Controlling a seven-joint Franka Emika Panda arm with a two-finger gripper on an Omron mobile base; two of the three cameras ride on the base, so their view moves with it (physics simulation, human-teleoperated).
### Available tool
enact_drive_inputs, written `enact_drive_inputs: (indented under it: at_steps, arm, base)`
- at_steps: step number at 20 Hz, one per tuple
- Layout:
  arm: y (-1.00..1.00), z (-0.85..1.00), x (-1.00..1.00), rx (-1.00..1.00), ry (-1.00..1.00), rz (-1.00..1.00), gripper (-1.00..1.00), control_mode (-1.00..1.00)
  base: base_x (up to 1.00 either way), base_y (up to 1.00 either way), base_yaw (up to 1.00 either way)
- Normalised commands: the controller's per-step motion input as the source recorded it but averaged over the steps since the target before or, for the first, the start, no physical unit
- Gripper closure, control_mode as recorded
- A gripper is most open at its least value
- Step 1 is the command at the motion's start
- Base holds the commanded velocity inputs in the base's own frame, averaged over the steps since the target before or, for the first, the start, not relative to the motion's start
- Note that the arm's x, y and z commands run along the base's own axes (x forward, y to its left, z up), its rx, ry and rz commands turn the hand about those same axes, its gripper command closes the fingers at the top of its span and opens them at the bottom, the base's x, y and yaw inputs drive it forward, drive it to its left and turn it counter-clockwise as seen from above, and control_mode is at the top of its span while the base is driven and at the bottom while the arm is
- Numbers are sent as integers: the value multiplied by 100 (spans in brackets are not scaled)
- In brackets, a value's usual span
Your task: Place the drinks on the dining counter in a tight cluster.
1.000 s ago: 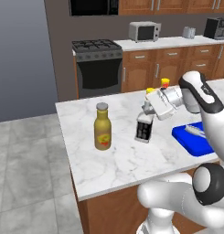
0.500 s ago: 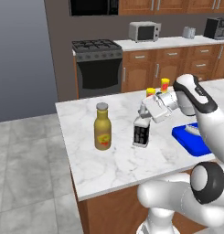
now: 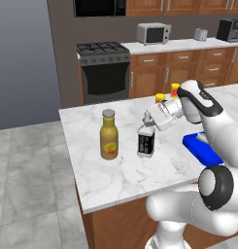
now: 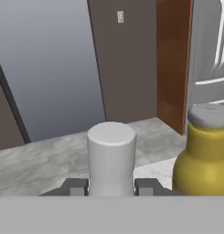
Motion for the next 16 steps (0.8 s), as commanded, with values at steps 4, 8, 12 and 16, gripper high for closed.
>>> enact_drive_inputs:
  at_steps: [4,8,12,16]
  arm:
    - [0,0,10,0,-4,0,100,-100]
    - [0,0,3,0,-10,0,100,-100]
    - [0,-2,0,0,-15,0,100,-100]
    - [0,-15,0,0,-28,0,100,-100]
  base:
    - [0,0,0]
    - [0,0,0]
    - [0,0,0]
    - [0,0,0]
